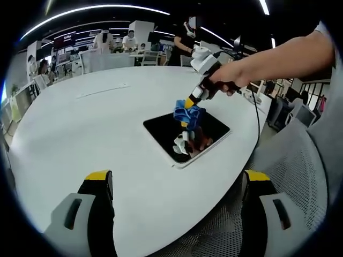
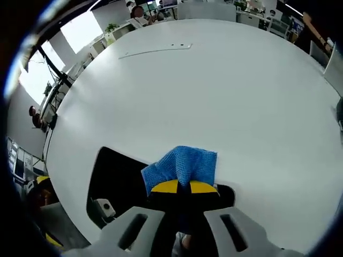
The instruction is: Wipe the mirror surface with the cleaning cloth until all visible marks leave the cleaned area.
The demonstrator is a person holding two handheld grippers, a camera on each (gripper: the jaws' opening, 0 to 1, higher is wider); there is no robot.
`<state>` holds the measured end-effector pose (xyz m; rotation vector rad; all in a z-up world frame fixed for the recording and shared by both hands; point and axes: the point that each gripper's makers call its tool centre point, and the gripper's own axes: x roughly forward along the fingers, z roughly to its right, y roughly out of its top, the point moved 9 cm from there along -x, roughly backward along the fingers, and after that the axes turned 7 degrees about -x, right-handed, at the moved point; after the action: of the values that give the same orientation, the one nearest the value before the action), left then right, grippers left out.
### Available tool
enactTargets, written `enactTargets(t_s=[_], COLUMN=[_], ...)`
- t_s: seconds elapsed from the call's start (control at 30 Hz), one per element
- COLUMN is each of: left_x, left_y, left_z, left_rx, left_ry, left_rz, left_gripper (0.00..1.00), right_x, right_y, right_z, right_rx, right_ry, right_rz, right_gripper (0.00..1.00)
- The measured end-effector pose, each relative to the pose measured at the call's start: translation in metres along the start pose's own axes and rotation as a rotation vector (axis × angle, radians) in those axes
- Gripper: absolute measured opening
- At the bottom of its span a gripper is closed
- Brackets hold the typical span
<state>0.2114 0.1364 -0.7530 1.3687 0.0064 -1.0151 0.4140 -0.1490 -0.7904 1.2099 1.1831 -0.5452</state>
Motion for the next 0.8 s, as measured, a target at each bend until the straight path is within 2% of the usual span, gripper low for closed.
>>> enactTargets(t_s=[0.4, 0.53, 0.6, 0.8], left_x=[0.000, 0.000, 0.000, -0.001], left_y=[0.000, 0.001, 0.001, 0.001], left_z=[0.002, 0.004, 0.004, 0.004], left_rx=[0.009, 0.024, 0.021, 0.006], left_ry=[0.001, -0.020, -0.012, -0.012], left_rz=[0.002, 0.019, 0.014, 0.014], left_gripper=[0.99, 0.96, 0.98, 0.99], right_x=[-0.009, -0.011, -0.013, -0.018], right_y=[-0.018, -0.023, -0.025, -0.033], right_z=[-0.010, -0.012, -0.013, -0.016], right_rx=[0.017, 0.021, 0.023, 0.031], right_ry=[-0.014, -0.011, -0.010, -0.007], right_rz=[0.017, 0.020, 0.021, 0.026], right_gripper=[0.00, 0.00, 0.00, 0.00])
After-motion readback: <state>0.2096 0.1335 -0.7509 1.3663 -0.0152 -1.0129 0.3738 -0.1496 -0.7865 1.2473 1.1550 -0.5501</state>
